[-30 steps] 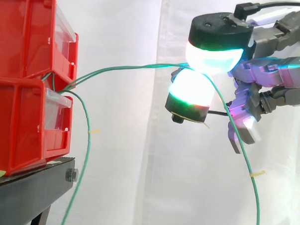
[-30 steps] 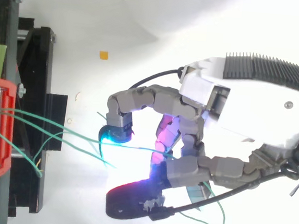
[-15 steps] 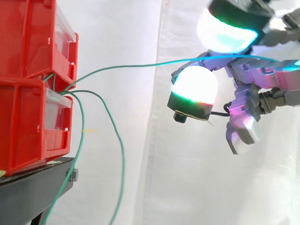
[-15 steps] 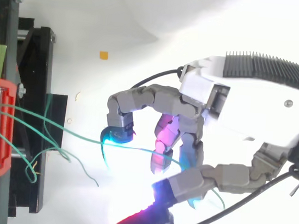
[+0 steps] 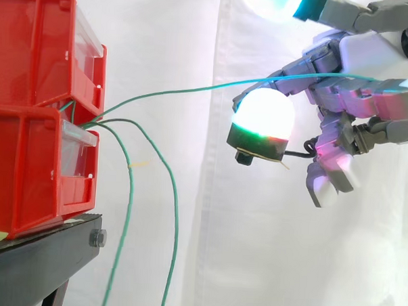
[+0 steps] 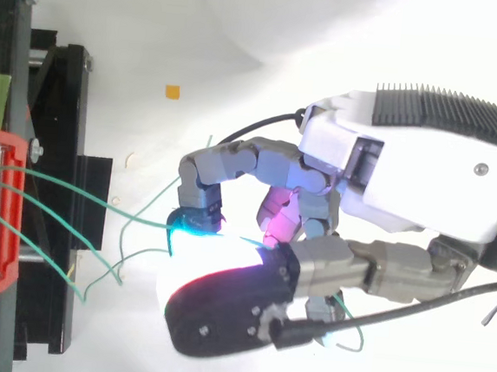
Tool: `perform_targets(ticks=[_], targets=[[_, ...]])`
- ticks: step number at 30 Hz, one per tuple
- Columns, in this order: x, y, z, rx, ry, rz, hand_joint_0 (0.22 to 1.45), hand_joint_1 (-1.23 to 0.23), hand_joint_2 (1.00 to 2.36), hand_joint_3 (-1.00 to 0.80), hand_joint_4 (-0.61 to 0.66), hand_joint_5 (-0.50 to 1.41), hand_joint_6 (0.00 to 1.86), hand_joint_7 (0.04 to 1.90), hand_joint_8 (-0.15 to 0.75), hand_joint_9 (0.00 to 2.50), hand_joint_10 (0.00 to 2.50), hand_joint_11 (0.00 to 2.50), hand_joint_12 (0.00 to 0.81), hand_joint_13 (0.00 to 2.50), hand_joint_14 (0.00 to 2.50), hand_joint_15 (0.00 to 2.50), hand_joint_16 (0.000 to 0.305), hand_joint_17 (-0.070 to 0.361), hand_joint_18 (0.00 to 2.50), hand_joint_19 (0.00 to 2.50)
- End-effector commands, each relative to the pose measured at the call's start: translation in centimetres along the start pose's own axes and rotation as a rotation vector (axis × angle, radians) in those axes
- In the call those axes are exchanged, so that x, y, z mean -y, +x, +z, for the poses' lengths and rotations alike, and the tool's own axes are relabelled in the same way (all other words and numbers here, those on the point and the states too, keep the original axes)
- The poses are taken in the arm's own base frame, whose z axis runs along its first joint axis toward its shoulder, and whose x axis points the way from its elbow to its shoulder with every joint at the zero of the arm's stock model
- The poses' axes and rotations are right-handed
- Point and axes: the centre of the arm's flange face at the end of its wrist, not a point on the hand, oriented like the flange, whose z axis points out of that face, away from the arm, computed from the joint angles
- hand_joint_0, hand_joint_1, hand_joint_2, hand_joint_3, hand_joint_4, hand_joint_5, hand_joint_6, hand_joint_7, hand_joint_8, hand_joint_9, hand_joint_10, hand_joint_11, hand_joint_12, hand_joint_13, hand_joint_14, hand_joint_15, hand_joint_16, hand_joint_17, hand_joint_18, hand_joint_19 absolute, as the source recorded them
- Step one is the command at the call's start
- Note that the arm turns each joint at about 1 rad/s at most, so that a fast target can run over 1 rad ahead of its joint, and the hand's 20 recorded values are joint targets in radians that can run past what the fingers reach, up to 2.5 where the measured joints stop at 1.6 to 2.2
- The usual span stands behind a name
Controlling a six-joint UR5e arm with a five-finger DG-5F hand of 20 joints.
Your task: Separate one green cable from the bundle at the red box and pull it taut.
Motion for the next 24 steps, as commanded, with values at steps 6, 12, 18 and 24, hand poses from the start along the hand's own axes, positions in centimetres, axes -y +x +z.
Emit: perform_targets(ticks=[6,12,18,24], targets=[[0.12,-0.29,0.08,0.002,-0.001,0.068,0.58,-0.28,1.00,-0.50,0.07,0.14,0.50,1.32,0.186,1.95,0.01,0.28,0.254,1.33,0.01,0.41,0.055,0.124,0.92,0.48],[0.16,-0.44,0.09,-0.003,0.000,0.173,0.68,-0.53,1.00,-0.50,0.05,0.14,0.50,1.30,0.195,1.96,0.01,0.32,0.259,1.33,0.01,0.41,0.053,0.118,0.93,0.49],[0.14,-0.20,0.07,-0.026,-0.005,0.223,0.75,-0.69,1.01,-0.40,0.05,0.14,0.50,1.28,0.195,1.97,0.02,0.34,0.257,1.32,0.01,0.41,0.050,0.113,0.92,0.50],[0.18,-0.29,0.09,-0.026,-0.005,0.224,0.75,-0.71,1.01,-0.35,0.03,0.14,0.50,1.31,0.192,1.97,0.02,0.34,0.258,1.32,0.02,0.41,0.051,0.114,0.92,0.50]])
